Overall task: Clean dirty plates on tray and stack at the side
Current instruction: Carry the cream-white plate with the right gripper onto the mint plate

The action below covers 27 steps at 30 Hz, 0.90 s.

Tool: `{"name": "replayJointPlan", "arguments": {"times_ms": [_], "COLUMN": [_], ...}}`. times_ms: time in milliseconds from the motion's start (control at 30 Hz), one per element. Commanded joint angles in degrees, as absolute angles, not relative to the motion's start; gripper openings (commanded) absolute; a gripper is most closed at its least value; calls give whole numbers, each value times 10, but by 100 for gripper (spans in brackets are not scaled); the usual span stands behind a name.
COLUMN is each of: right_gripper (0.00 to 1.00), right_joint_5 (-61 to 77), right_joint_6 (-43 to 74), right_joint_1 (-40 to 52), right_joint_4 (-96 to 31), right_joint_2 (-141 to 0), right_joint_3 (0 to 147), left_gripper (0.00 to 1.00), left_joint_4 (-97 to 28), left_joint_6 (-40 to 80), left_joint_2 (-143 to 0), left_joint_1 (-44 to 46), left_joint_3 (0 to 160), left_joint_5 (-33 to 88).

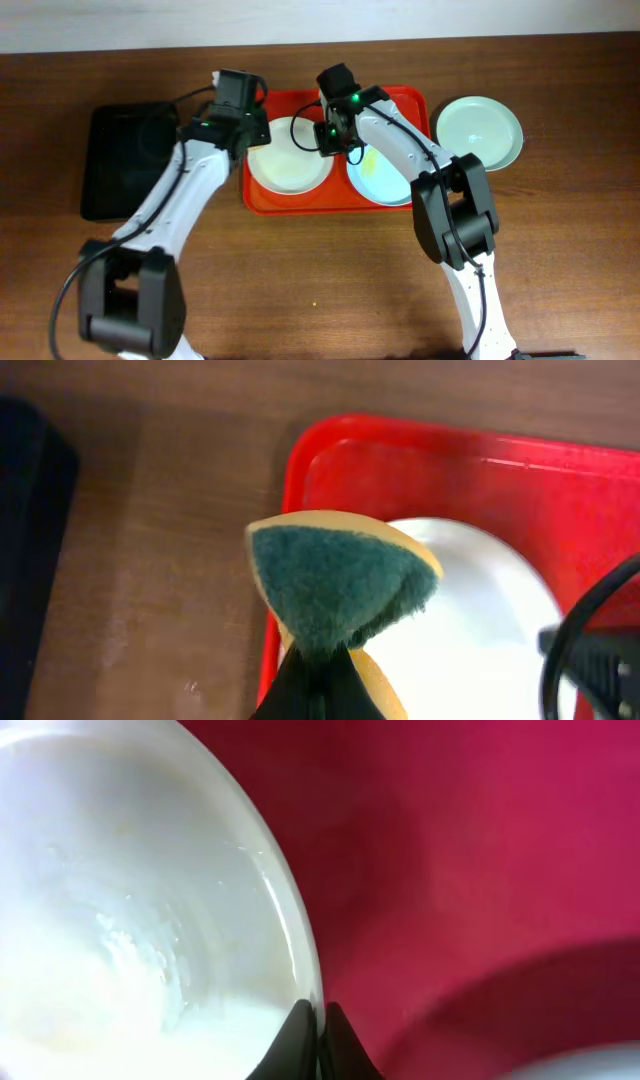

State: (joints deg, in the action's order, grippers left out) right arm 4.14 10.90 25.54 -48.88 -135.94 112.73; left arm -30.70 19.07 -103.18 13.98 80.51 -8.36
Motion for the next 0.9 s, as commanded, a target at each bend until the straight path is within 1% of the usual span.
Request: {"name": "replayJointPlan", "arguments": {"times_ms": [0, 33, 67, 100, 133, 167, 200, 300, 333, 400, 433, 467, 533, 567, 600, 633, 667, 700, 733, 800, 867], "right_gripper": [4, 4, 4, 4, 4, 4, 4, 4, 4, 4, 4, 4, 4, 4, 4, 4, 4, 4, 4, 4, 4], "right_joint_5": [-221, -336, -440, -493, -593, -694, -745, -830, -838, -842, -828, -752, -498, -326, -230, -107, 58, 161, 232, 233, 213], "right_joint_6": [9, -22, -28, -28, -33, -94, -157, -293, -316, -303, -234, -145, -15, 86, 114, 117, 117, 117, 117, 108, 108], "right_joint_1": [300, 329, 354, 368, 391, 420, 441, 477, 481, 479, 473, 464, 424, 363, 323, 275, 199, 136, 53, -87, -175], "right_joint_4": [-500, -501, -498, -495, -483, -453, -420, -336, -323, -323, -330, -388, -500, -532, -534, -534, -534, -540, -556, -616, -642], "right_joint_2": [-1272, -1257, -1250, -1247, -1246, -1246, -1246, -1246, -1246, -1246, -1246, -1246, -1246, -1238, -1232, -1226, -1225, -1226, -1226, -1229, -1234], "right_joint_3": [1148, 1148, 1148, 1149, 1149, 1149, 1149, 1149, 1149, 1149, 1149, 1149, 1149, 1149, 1149, 1149, 1149, 1148, 1147, 1147, 1142], "left_gripper": [0, 0, 0, 0, 0, 0, 0, 0, 0, 0, 0, 0, 0, 0, 0, 0, 0, 0, 0, 0, 0], "left_joint_4": [-347, -365, -380, -387, -394, -398, -398, -401, -402, -402, -404, -408, -408, -404, -399, -397, -397, -397, -397, -393, -387], "left_joint_6": [186, 188, 188, 188, 188, 188, 188, 188, 188, 188, 188, 188, 188, 188, 188, 188, 188, 188, 188, 188, 188], "left_joint_2": [-986, -986, -986, -986, -986, -986, -986, -986, -986, -986, -986, -986, -987, -987, -987, -987, -987, -987, -987, -987, -987], "left_joint_1": [76, 52, 32, 18, 8, -1, -2, -2, -2, -2, -2, -2, -1, -1, -1, -1, -1, 0, 0, 8, 25], "left_joint_3": [819, 818, 818, 818, 818, 818, 818, 818, 818, 818, 818, 818, 812, 806, 804, 803, 803, 803, 803, 803, 803], "left_joint_5": [-44, -45, -44, -44, -42, -38, -38, -37, -31, -22, -22, -22, -22, -16, -5, -1, -1, 0, 5, 7, 7]}}
